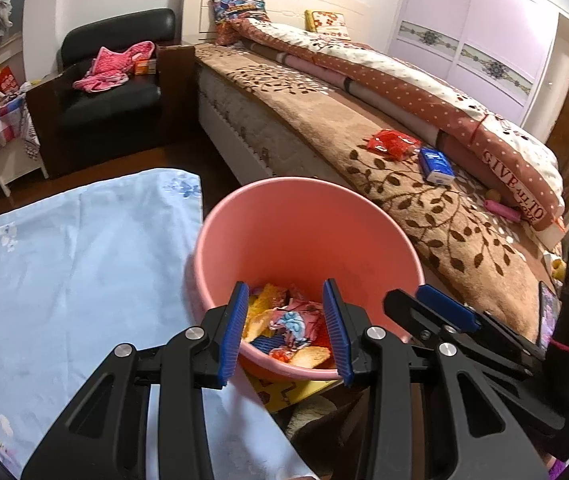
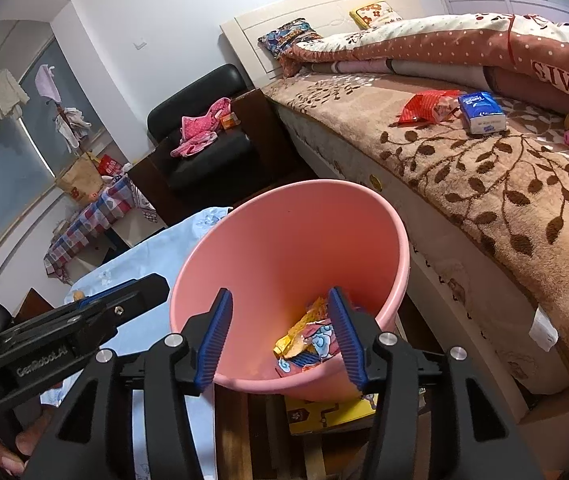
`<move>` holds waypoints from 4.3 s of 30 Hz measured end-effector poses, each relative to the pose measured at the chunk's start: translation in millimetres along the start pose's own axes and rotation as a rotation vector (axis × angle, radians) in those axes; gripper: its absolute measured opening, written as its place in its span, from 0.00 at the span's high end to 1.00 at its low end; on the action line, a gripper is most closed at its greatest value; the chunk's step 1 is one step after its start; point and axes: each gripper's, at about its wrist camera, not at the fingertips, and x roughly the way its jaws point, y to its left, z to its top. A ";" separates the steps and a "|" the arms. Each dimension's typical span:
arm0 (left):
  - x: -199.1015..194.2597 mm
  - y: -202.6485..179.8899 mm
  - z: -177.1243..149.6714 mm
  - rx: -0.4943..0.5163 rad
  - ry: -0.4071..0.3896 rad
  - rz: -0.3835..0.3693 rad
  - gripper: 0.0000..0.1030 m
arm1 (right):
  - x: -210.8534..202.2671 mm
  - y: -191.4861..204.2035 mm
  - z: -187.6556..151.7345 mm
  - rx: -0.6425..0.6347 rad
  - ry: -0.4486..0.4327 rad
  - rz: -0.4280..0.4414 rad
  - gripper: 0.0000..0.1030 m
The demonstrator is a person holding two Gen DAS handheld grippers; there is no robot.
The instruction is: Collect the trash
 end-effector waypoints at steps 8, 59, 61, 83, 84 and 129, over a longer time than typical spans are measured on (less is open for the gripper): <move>-1.7 5.4 -0.7 -0.003 -0.010 0.043 0.62 | 1.3 5.4 -1.9 -0.028 0.002 -0.008 0.51; -10.5 17.2 -3.2 0.001 -0.057 0.091 0.62 | 1.3 22.0 -4.2 -0.108 -0.046 -0.072 0.46; -11.0 17.1 -3.2 0.001 -0.059 0.091 0.62 | 0.5 22.4 -4.0 -0.111 -0.053 -0.073 0.46; -12.4 16.9 -3.8 0.002 -0.060 0.081 0.62 | -2.1 28.5 -5.3 -0.129 -0.076 -0.092 0.44; -12.2 16.8 -3.7 0.002 -0.059 0.080 0.62 | -2.1 27.6 -5.1 -0.125 -0.078 -0.094 0.44; -32.4 31.4 -7.1 -0.010 -0.102 0.049 0.62 | -3.9 48.0 -3.7 -0.132 -0.078 -0.126 0.44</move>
